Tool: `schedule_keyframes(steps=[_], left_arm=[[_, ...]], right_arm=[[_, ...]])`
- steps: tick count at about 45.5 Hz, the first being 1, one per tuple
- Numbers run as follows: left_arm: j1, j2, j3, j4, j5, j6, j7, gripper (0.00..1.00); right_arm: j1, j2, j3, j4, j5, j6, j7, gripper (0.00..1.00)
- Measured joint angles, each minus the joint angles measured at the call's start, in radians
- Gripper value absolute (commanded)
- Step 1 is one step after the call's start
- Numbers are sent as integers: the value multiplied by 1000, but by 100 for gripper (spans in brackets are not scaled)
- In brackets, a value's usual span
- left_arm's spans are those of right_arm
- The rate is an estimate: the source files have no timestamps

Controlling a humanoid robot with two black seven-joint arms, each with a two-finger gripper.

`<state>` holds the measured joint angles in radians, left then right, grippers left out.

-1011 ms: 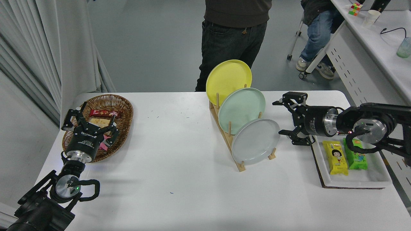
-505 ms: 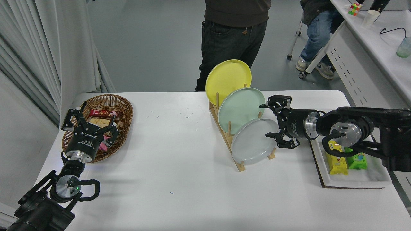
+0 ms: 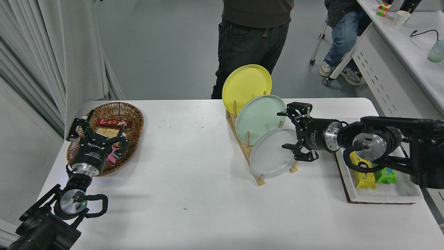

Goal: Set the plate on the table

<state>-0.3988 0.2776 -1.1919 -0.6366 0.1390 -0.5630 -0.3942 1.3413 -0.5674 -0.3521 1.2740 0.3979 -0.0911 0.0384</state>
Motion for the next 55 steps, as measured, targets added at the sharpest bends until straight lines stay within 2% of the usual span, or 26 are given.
schedule_keyframes(steps=[16, 34, 40, 47, 49, 53, 55], left_arm=[[0, 0, 0, 0, 0, 0, 0, 98], [0, 0, 0, 0, 0, 0, 0, 98], [0, 0, 0, 0, 0, 0, 0, 98], [0, 0, 0, 0, 0, 0, 0, 98], [0, 0, 0, 0, 0, 0, 0, 98], [0, 0, 0, 0, 0, 0, 0, 98], [0, 0, 0, 0, 0, 0, 0, 98]], right_arm=[[-3, 17, 14, -8, 15, -51, -17, 98], [26, 44, 33, -29, 55, -71, -162, 97], [38, 52, 35, -37, 67, -81, -182, 87], [46, 59, 36, -51, 75, -89, -198, 86], [48, 62, 37, -55, 77, -90, -203, 80], [49, 66, 37, -62, 78, -92, -208, 79], [50, 70, 37, -65, 79, -93, -212, 75]])
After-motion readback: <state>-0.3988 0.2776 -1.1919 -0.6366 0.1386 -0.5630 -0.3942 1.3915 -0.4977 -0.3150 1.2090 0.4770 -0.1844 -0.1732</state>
